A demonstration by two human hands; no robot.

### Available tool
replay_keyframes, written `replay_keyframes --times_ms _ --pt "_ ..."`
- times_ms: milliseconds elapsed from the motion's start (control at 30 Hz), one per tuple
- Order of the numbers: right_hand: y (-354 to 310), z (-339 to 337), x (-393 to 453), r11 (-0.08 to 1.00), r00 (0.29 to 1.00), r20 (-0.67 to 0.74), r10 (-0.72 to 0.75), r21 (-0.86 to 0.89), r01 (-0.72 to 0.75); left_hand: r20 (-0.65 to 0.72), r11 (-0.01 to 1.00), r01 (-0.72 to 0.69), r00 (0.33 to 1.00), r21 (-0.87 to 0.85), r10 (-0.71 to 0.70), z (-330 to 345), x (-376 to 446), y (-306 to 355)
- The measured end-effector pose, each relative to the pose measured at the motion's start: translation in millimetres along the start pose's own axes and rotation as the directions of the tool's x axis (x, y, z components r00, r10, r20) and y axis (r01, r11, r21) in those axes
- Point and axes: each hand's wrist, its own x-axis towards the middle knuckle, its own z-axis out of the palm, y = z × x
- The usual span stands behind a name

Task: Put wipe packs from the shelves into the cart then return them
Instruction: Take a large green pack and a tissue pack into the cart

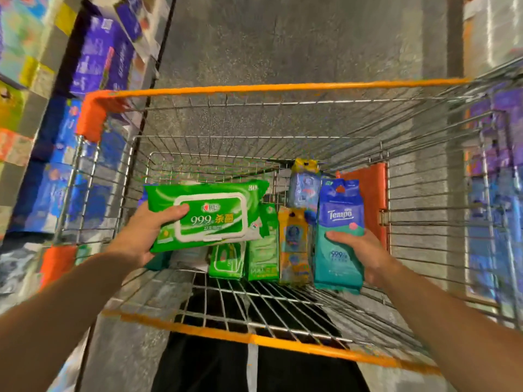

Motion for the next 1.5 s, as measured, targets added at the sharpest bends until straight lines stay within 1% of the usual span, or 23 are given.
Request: replay_keyframes --times_ms 100,167,267,367,467,567,667,733,800,900,967,1100,1233,1333,1433,1500 --pt "14 -2 9 0.999 0.999 -0.016 0.033 0.036 -0.032 -0.019 0.991 0.043 0.999 0.125 -0.040 -5 17 -15" --pt "18 0 17 0.998 0.999 -0.034 0.041 0.049 -0.039 -0.016 0.982 0.045 0.999 0.186 -0.042 -6 22 -23" --pt "23 0 27 0.997 0.997 -0.049 0.057 0.055 -0.054 0.090 0.970 0.057 0.993 0.235 -0.080 -15 31 -41" --pt "29 0 34 0.997 0.996 -0.051 0.074 0.030 -0.073 0.147 0.951 0.057 0.983 0.302 -0.106 -18 34 -52" --pt "39 5 39 0.997 0.996 -0.020 0.082 -0.004 -0.082 0.165 0.938 0.077 0.976 0.338 -0.140 -14 35 -57" --pt "43 15 42 0.995 0.995 0.041 0.095 -0.033 -0.094 0.171 0.911 0.136 0.961 0.390 -0.217 -12 35 -62" --pt "43 26 46 0.993 0.990 0.092 0.106 -0.069 -0.100 0.175 0.888 0.131 0.958 0.441 -0.228 -12 39 -62" --pt "40 34 49 0.993 0.987 0.123 0.106 -0.058 -0.100 0.162 0.895 0.129 0.963 0.427 -0.216 -10 44 -62" --pt "34 41 52 0.993 0.985 0.134 0.111 -0.046 -0.106 0.139 0.929 0.146 0.969 0.341 -0.204 -5 53 -60" --pt "23 48 58 0.993 0.987 0.119 0.103 0.038 -0.109 0.152 0.967 0.146 0.972 0.208 -0.180 9 78 -54" --pt "20 49 64 0.991 0.989 0.107 0.099 0.074 -0.107 0.139 0.971 0.138 0.976 0.196 -0.166 21 101 -47" --pt "19 46 82 0.987 0.993 0.073 0.091 0.122 -0.100 0.133 0.966 0.072 0.985 0.247 -0.108 43 156 -40" --pt "17 43 100 0.990 0.996 0.056 0.074 0.117 -0.080 0.138 0.955 0.041 0.987 0.295 -0.085 62 202 -44" --pt "15 39 108 0.993 0.996 0.062 0.059 0.100 -0.065 0.125 0.930 0.062 0.986 0.361 -0.114 71 231 -55" --pt "14 35 113 0.991 0.996 0.065 0.057 0.114 -0.064 0.112 0.868 0.107 0.977 0.485 -0.182 82 245 -61" --pt "14 34 113 0.991 0.996 0.071 0.059 0.119 -0.067 0.086 0.836 0.114 0.978 0.537 -0.189 93 251 -66"
